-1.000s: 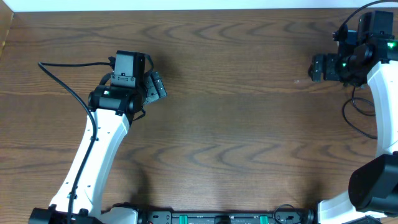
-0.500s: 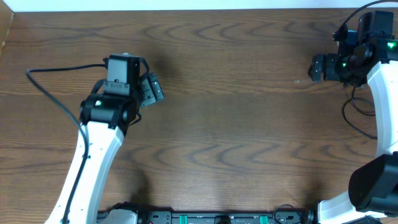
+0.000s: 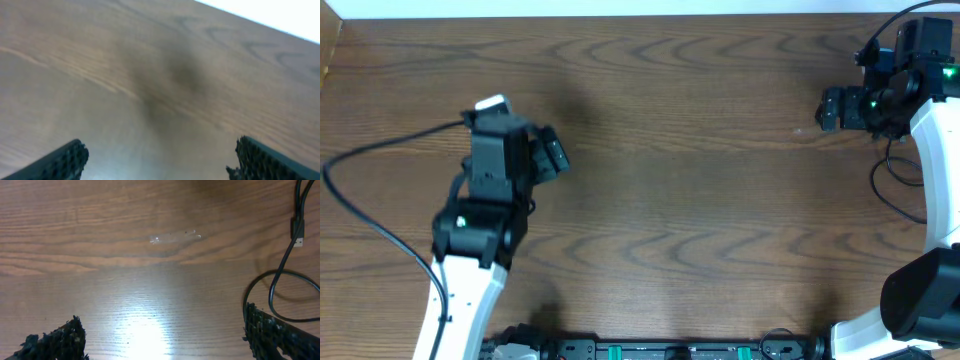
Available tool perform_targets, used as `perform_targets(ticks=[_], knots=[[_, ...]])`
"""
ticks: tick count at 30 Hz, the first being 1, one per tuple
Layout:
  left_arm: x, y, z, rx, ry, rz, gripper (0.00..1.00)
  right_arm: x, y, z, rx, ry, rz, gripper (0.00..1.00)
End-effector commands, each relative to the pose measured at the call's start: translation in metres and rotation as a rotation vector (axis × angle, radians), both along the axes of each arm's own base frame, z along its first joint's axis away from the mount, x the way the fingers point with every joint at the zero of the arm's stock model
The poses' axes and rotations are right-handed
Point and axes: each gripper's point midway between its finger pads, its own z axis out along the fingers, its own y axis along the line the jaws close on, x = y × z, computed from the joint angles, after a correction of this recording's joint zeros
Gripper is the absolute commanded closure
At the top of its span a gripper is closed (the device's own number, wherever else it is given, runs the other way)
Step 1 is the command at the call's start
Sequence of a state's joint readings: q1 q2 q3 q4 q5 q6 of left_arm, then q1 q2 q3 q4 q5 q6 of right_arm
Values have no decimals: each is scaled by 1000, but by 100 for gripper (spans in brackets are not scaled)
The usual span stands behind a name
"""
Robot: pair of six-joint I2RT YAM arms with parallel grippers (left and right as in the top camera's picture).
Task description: Untangle cables
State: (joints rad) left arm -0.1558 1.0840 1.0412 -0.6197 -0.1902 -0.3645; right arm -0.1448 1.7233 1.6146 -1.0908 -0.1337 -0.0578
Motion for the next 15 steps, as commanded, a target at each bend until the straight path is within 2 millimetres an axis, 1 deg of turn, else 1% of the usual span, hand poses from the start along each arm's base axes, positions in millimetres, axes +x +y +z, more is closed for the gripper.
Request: perform_targets(ticks=[1, 6, 15], knots=[[-10, 4, -14, 3, -54, 1, 5, -1, 0, 6, -5, -13, -12, 1], [-24, 6, -18, -20, -196, 0, 5, -2, 0, 6, -5, -12, -12, 1], [-34, 8, 0, -70, -535, 4, 5, -2, 0, 6, -5, -12, -12, 1]])
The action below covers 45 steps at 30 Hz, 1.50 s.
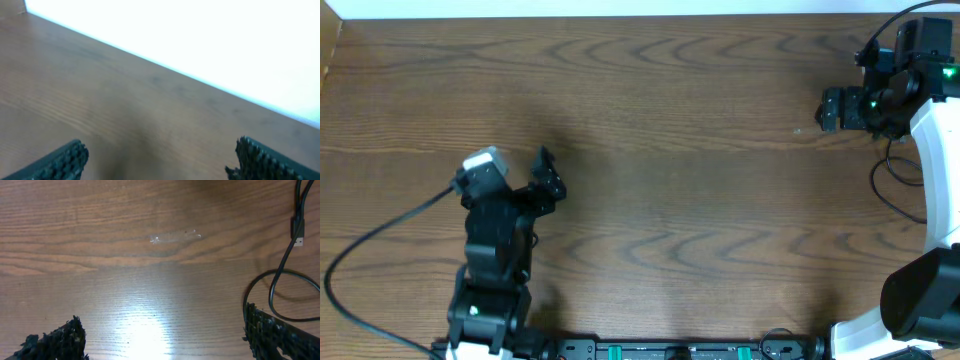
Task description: Untangle cables
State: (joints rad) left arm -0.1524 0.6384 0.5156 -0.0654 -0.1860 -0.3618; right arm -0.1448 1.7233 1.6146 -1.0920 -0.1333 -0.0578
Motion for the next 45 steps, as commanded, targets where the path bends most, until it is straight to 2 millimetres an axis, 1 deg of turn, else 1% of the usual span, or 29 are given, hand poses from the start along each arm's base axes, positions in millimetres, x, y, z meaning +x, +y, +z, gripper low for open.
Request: perform_targets(ticks=[1, 5, 8, 12, 15, 16, 21, 23, 26, 27, 33, 39, 45], knots=[[-5, 4, -1, -6, -114, 12, 5, -1, 0, 6, -4, -14, -12, 1], [-10, 7, 3, -29, -253, 5, 5, -1, 0, 6, -4, -14, -12, 1], [-16, 9, 1, -37, -332, -5, 5, -1, 0, 6, -4, -14, -12, 1], [-24, 13, -9, -39, -395, -3, 5, -1, 0, 6, -4, -14, -12, 1], [-31, 19, -19, -36, -416, 15, 5, -1, 0, 6, -4, -14, -12, 1], [-34, 21, -24, -29, -409, 24, 5, -1, 0, 6, -4, -14, -12, 1], [-39, 25, -28, -4, -391, 36, 5, -1, 0, 6, -4, -14, -12, 1], [-40, 28, -36, -1, -362, 48, 5, -1, 0, 6, -4, -14, -12, 1], [-42, 31, -51, 3, -300, 62, 5, -1, 0, 6, -4, -14, -12, 1], [-44, 34, -62, 5, -257, 71, 5, -1, 0, 6, -4, -14, -12, 1], [-53, 39, -98, 17, -113, 92, 5, -1, 0, 6, -4, -14, -12, 1], [-51, 30, -99, 125, -96, 11, 5, -1, 0, 6, -4, -14, -12, 1], [-51, 30, -99, 189, -87, -2, 5, -1, 0, 6, -4, -14, -12, 1]])
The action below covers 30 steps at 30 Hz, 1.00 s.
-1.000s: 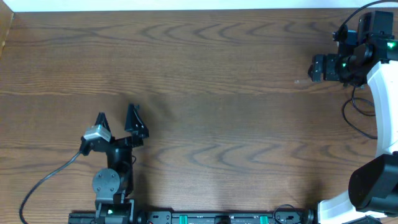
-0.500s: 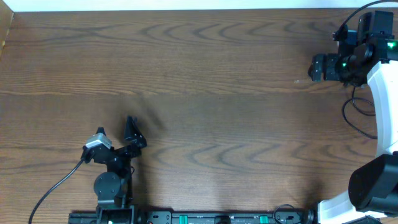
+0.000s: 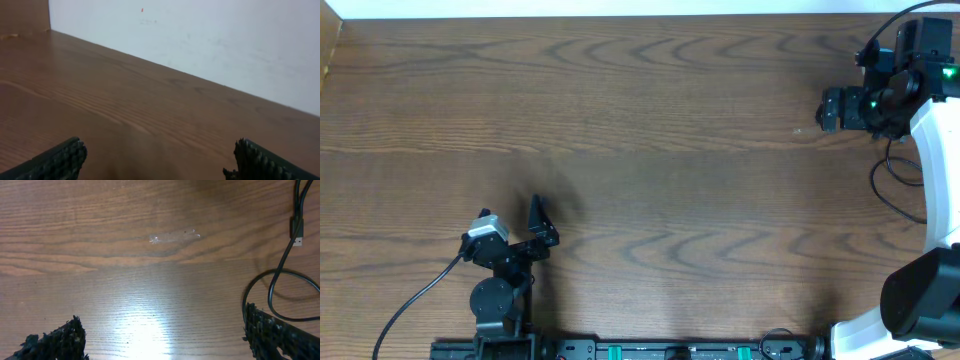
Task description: Untangle cables
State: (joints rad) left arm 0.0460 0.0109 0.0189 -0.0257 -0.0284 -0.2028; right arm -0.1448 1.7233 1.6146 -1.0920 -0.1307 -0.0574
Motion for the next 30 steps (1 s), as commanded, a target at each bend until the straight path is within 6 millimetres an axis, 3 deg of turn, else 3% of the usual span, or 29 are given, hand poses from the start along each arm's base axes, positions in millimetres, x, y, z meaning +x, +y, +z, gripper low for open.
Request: perform_targets(ticks=[1, 30], knots=[[-2, 1, -17, 76, 65, -7, 5, -1, 0, 6, -2, -14, -11, 1], [-2, 8, -17, 72, 67, 19, 5, -1, 0, 6, -2, -14, -11, 1]])
